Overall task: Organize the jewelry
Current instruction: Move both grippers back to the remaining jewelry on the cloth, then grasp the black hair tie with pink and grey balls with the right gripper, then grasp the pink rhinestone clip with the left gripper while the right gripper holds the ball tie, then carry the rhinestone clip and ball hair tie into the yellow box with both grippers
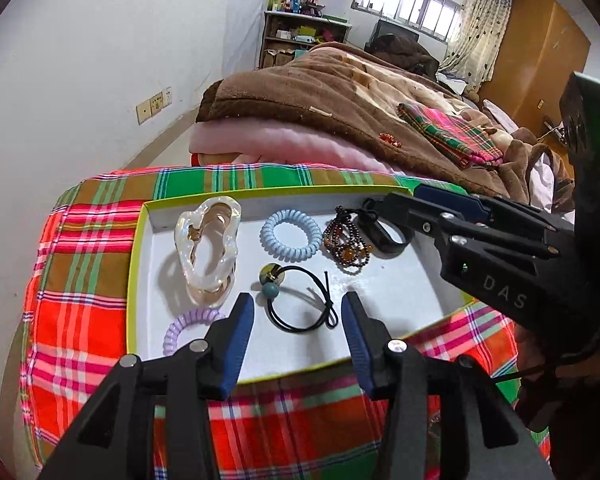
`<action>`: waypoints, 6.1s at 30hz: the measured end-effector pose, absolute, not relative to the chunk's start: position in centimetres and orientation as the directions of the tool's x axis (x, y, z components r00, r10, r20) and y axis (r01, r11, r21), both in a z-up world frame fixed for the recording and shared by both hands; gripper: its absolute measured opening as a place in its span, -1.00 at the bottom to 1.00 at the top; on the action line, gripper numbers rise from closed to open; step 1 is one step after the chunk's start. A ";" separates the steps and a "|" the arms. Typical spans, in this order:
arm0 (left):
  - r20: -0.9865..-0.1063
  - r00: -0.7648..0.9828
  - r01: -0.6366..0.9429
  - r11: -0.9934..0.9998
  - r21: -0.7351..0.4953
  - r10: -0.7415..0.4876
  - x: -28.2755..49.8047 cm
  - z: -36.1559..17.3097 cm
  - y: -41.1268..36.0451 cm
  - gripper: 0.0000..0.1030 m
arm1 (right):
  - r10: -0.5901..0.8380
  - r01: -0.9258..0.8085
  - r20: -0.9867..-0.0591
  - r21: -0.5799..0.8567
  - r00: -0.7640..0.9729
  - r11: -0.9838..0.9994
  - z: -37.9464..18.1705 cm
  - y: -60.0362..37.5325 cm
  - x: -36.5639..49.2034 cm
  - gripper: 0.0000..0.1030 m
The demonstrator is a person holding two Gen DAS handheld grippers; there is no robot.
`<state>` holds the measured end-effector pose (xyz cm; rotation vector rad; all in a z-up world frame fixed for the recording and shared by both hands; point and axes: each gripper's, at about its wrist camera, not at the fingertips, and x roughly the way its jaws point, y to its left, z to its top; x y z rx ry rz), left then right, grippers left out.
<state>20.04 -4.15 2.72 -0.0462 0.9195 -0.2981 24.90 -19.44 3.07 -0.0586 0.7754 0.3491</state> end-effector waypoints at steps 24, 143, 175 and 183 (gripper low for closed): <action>-0.722 0.626 0.272 0.950 -0.151 -0.294 11.6 3.8 -4.6 0.02 | 0.285 -0.279 -0.660 0.118 0.695 0.953 3.2 -23.8 13.8 -0.31; -0.839 0.411 0.717 0.695 0.057 -0.356 9.2 -2.6 -17.2 -0.35 | 0.210 -0.092 -0.633 0.215 0.745 0.972 -1.3 -31.8 3.6 -0.66; -0.794 0.355 0.660 0.734 -0.161 -0.494 9.8 -1.1 -14.2 -0.74 | 0.213 -0.110 -0.624 0.200 0.752 0.974 -0.6 -31.0 3.9 -0.66; -0.775 0.414 0.621 0.770 -0.144 -0.478 10.2 0.6 -12.8 -0.74 | 0.226 -0.143 -0.600 0.184 0.767 0.972 1.0 -29.9 4.7 -0.66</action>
